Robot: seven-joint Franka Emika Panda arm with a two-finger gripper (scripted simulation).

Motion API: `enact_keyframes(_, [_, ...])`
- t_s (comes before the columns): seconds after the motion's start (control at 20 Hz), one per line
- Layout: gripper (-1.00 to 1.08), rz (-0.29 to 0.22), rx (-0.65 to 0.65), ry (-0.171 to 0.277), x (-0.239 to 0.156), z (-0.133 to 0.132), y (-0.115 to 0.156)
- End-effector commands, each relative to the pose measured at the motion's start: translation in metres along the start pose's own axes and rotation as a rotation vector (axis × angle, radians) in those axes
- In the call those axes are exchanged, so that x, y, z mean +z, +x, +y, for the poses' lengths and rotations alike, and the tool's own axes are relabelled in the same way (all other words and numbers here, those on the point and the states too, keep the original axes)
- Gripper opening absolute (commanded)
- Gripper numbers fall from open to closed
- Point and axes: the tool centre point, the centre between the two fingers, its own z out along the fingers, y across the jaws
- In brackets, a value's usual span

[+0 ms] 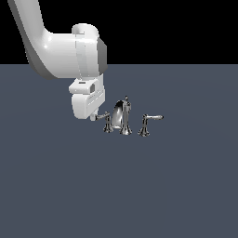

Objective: Turn on the faucet by rotating a designated handle.

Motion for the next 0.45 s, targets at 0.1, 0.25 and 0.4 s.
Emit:
enact_keyframes(0.1, [-1.0,0.004,0.01,-0.004,0.0,0.007,0.023])
enact_keyframes(0.25, [-1.0,0.004,0.011,-0.004,0.0,0.012,0.034])
enact_keyframes(0.4, [-1.0,0.005,0.011,-0.005,-0.001,0.016,0.042])
